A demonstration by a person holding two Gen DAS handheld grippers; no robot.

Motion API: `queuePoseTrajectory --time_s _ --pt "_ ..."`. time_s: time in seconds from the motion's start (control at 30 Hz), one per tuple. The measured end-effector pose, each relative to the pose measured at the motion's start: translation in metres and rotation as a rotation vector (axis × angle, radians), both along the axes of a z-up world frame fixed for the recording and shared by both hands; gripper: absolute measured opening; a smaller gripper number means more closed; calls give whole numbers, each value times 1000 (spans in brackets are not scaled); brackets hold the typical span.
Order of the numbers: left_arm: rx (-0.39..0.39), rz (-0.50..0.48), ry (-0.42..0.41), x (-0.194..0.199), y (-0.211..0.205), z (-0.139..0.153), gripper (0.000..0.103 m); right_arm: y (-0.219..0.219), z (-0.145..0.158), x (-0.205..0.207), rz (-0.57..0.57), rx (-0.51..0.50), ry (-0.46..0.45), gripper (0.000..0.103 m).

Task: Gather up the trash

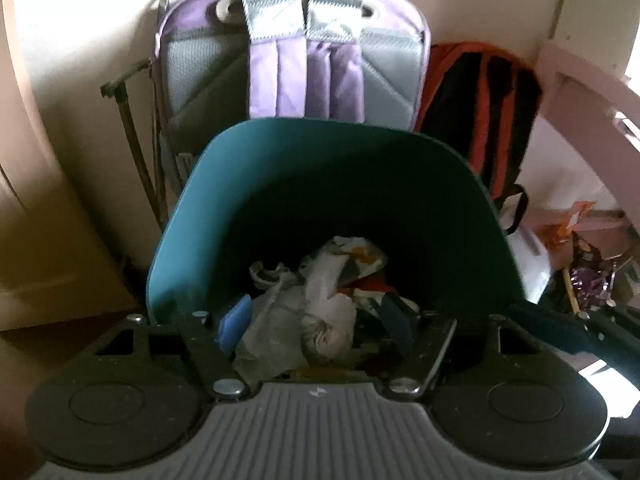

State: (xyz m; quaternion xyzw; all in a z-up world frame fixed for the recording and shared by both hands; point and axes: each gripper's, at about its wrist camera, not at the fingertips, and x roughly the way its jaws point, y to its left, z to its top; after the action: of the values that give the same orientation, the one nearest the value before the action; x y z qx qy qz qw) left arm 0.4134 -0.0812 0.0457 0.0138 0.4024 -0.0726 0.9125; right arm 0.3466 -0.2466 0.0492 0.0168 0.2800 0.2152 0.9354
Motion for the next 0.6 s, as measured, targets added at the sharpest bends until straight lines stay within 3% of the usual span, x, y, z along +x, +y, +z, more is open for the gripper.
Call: queuePoseTrajectory --time_s 0.33,0.6 --pt "3 -19 -138 -54 -1 27 71 -8 22 -31 -6 14 -44 50" --pt "-41 -4 -226 -99 12 41 83 -14 36 -54 -14 12 -95 59"
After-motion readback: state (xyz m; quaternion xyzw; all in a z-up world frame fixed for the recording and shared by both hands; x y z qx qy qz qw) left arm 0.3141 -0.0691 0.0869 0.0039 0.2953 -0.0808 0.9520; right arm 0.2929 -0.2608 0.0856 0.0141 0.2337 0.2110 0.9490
